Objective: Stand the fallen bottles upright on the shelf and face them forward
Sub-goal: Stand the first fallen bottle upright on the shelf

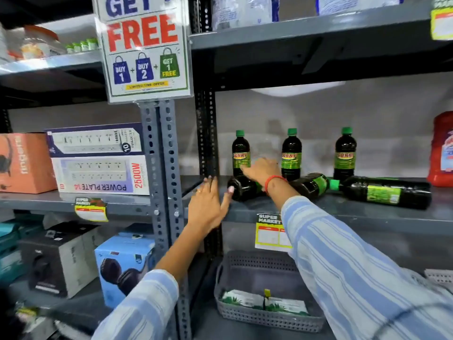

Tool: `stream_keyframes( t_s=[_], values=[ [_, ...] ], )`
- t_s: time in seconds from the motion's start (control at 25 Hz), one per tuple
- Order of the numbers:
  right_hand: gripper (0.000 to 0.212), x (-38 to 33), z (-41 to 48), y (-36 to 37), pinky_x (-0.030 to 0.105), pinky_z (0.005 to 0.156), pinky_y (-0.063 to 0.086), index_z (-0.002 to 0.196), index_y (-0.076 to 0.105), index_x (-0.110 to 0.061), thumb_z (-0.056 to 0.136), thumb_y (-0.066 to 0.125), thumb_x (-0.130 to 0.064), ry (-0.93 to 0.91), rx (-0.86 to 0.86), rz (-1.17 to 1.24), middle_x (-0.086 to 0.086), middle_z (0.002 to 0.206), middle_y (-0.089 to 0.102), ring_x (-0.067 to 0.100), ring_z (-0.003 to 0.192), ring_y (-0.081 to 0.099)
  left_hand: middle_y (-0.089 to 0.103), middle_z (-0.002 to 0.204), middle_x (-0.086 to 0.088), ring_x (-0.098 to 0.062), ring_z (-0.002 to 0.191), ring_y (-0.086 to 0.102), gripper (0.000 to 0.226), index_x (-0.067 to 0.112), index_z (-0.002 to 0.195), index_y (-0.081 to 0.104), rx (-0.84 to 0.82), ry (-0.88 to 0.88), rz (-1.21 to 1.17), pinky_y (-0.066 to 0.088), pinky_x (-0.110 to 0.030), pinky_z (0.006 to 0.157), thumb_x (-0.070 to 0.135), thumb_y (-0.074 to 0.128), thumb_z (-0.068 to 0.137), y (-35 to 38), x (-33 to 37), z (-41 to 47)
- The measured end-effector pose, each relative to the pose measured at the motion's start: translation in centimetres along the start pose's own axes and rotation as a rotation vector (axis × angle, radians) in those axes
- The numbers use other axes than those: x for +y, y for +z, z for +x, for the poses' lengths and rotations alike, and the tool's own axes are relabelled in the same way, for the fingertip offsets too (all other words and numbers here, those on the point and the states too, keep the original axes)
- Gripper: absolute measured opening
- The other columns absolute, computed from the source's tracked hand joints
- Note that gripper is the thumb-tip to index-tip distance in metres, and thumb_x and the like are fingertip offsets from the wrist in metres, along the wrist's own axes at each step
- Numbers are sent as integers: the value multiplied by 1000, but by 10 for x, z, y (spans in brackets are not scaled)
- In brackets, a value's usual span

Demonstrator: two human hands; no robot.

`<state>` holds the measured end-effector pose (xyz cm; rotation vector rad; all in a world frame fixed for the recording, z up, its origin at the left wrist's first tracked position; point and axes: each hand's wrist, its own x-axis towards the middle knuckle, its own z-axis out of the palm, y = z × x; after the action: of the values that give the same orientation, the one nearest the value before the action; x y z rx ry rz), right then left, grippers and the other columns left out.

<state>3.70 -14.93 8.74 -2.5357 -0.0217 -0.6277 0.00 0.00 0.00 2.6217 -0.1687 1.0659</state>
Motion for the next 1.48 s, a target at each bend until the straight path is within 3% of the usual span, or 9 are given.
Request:
stream_keyframes(
  t_s=[0.08, 0.16, 0.28, 0.48, 0.56, 0.68, 0.92, 1.24, 1.48],
  values=[
    [61, 3, 3, 5, 45, 82, 53, 113, 60, -4, 79, 59, -55, 169, -159, 109, 14, 113, 63, 35, 98, 61, 59, 124, -18, -34, 111, 54, 65, 6, 115, 55, -60, 51, 152, 43, -41, 88, 58, 22, 94, 4, -7, -7],
    [80, 10, 8, 13, 41, 52, 57, 121, 54, -2, 63, 76, -53, 406, -268, 441, 9, 113, 58, 32, 85, 59, 68, 100, -14, -31, 93, 61, 60, 8, 94, 61, 5, 124, 231, 45, -38, 74, 55, 25, 94, 10, -10, -13],
    [127, 17, 27, 33, 37, 38, 53, 140, 34, -4, 35, 86, -54, 487, -250, 648, 13, 137, 48, 37, 106, 58, 69, 88, -12, -30, 84, 63, 56, 8, 87, 62, 40, 150, 238, 44, -35, 67, 53, 30, 95, 7, -9, -11],
    [127, 7, 28, 40, 45, 48, 57, 148, -1, -9, 58, 80, -43, 511, -153, 777, 13, 141, 36, 41, 121, 48, 67, 72, -10, -30, 69, 63, 59, 9, 73, 60, 88, 166, 192, 44, -33, 57, 54, 26, 91, 11, -12, -12],
    [129, 2, 21, 44, 52, 67, 59, 146, -16, -12, 61, 73, -51, 457, -132, 750, 18, 145, 35, 42, 125, 44, 68, 73, -10, -30, 70, 64, 60, 10, 73, 61, 110, 170, 176, 44, -33, 57, 54, 24, 91, 13, -14, -12],
    [111, 3, 8, 48, 47, 100, 42, 149, -9, -14, 74, 65, -48, 192, 48, 572, 23, 144, 35, 42, 127, 43, 69, 77, -9, -29, 74, 65, 61, 10, 76, 62, 110, 147, 159, 45, -33, 61, 55, 23, 91, 14, -15, -11],
    [111, 8, -1, 54, 45, 98, 44, 150, -5, -17, 72, 73, -30, -189, 82, 461, 14, 140, 34, 36, 123, 47, 72, 87, -9, -29, 81, 66, 65, 8, 87, 66, 165, 182, 157, 47, -34, 66, 56, 21, 90, 18, -19, -12],
    [108, 5, 1, 63, 44, 95, 44, 132, 35, -4, 53, 78, -63, -111, 116, 233, 16, 126, 46, 33, 120, 45, 71, 77, -9, -29, 70, 65, 55, 6, 84, 67, 232, 178, 155, 48, -36, 60, 50, 34, 88, 28, -24, -15],
    [103, 6, 6, 64, 44, 98, 47, 139, 24, -13, 56, 80, -36, -98, -10, 465, 13, 128, 54, 33, 115, 55, 70, 75, -9, -28, 69, 64, 53, 6, 83, 67, 279, 160, 147, 47, -37, 61, 48, 36, 87, 31, -23, -16]
  ],
)
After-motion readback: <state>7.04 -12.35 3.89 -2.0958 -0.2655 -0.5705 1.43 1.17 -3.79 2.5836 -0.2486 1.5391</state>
